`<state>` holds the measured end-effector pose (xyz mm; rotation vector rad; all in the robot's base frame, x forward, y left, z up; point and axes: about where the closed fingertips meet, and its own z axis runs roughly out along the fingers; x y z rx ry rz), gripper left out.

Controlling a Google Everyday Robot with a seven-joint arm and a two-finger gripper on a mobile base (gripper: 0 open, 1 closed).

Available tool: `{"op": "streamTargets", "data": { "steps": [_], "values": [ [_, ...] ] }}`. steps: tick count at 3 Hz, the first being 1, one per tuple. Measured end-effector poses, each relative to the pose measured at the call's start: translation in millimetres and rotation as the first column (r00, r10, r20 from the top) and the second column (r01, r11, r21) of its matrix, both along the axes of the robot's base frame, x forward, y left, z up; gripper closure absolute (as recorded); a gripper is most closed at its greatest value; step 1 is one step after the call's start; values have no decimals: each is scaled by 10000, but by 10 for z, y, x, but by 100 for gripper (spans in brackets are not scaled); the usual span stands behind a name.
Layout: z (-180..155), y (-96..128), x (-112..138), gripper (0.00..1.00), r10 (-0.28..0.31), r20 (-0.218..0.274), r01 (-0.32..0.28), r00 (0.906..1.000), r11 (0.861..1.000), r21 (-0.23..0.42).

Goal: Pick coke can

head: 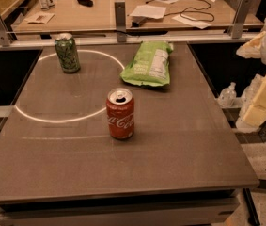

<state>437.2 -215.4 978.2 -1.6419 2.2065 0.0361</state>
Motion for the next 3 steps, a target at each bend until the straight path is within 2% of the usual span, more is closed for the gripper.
{"op": "streamTargets", "data": {
  "steps": [1, 2, 3],
  "values": [
    [-53, 11, 2, 0, -73, -96, 90, 9999, 9817, 1902],
    [-189, 52, 28, 0, 41, 27, -48, 10000, 9299, 3677],
    [-244, 262, -10, 0, 275, 145, -309, 9995, 8312, 5551]
  ]
}}
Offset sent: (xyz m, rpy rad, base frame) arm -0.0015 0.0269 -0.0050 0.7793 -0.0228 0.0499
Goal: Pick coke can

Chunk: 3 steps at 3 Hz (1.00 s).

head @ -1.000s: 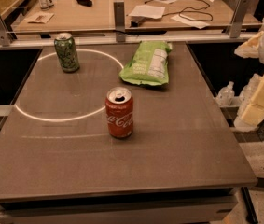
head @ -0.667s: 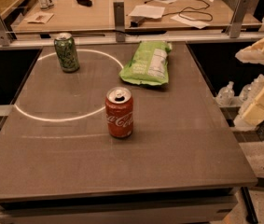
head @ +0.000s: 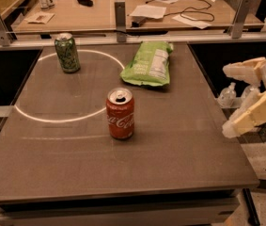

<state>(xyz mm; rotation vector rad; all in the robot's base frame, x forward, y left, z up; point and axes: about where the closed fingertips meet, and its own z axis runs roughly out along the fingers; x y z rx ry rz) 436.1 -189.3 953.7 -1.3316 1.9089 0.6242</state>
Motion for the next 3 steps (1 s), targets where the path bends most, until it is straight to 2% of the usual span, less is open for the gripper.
{"op": "streamTargets", "data": {
  "steps": [1, 2, 3],
  "values": [
    [13, 244, -58, 0, 302, 152, -320, 9994, 9904, 1347],
    [41, 487, -75, 0, 581, 393, -651, 9975, 9753, 2112],
    [-77, 939, 58, 0, 594, 977, -830, 9934, 9623, 2591]
  ]
}}
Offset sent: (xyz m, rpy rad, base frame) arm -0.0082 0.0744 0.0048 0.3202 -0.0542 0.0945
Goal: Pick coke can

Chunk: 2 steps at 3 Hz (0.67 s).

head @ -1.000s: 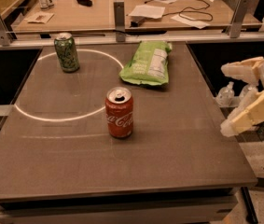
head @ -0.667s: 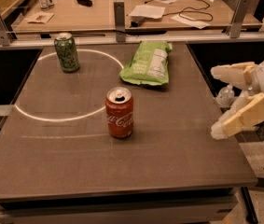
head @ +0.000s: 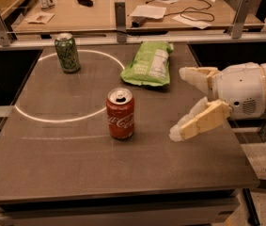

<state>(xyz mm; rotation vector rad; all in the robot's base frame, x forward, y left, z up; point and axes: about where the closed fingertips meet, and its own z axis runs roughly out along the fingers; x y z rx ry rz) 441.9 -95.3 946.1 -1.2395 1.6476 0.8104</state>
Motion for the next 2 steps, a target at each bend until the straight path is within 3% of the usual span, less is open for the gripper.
{"op": "streamTargets", "data": {
  "steps": [1, 2],
  "values": [
    [0, 1, 0, 0, 1, 1, -1, 10000, 10000, -1],
    [-133, 109, -132, 0, -72, -379, 92, 9993, 9986, 526]
  ]
}}
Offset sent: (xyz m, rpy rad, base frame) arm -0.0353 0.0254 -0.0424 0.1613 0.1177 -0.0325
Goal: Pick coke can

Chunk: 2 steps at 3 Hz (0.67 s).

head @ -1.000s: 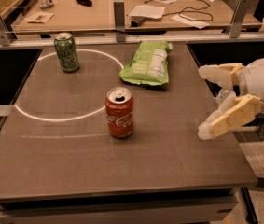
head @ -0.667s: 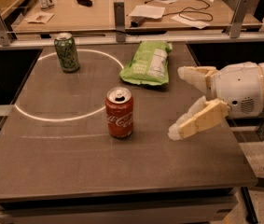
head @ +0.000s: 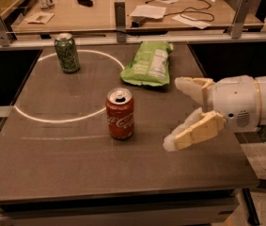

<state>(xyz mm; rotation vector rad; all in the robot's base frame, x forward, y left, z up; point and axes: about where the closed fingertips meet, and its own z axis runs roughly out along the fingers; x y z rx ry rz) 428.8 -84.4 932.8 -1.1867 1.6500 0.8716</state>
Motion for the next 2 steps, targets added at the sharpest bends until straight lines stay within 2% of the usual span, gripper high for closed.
{"op": "streamTargets", "data": {
  "steps": [1, 2],
  "values": [
    [-217, 173, -94, 0, 165, -112, -155, 9998, 9968, 786],
    [-412, 316, -101, 0, 451, 215, -473, 9988, 9916, 1206]
  ]
}}
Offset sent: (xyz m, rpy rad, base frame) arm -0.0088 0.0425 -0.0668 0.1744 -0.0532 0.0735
